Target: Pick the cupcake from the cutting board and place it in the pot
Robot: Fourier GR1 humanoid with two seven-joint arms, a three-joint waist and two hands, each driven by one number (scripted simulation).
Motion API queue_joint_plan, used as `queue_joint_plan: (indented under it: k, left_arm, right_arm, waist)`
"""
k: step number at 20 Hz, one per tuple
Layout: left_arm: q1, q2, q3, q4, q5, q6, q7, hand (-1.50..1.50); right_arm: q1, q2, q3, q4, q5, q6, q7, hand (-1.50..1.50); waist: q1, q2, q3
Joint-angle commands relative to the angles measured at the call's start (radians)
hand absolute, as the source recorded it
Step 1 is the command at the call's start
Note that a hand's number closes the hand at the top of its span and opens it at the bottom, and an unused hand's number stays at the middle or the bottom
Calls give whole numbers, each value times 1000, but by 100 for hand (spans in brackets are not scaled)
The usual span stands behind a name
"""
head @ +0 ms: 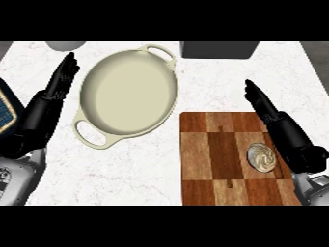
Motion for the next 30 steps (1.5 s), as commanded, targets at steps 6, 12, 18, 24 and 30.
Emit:
queue_joint_plan:
  k: [6,12,18,24,30]
  left_arm:
    - [201,145,159,233,-47,93,204,0]
    - [231,44,112,250,-29,148,360,0]
    - [235,116,130,126,-28,109,496,0]
    - [225,73,125,173,-43,145,485,0]
    - [195,81,118,165,-43,119,497,0]
  right_arm:
    - [43,54,-104,73,88,-219,38,150]
    - [183,70,-116,98,514,-670,-45,-150]
    - [290,99,3,-63,886,-729,242,-150]
    - [355,-24,-27,-179,1026,-375,591,-150]
    - [266,-79,29,-361,998,52,905,-150]
  waist:
    - [21,6,23]
    - [-37,-7,24]
    - [-6,-7,21]
    - [-27,-6,15]
    - [-3,0,15]
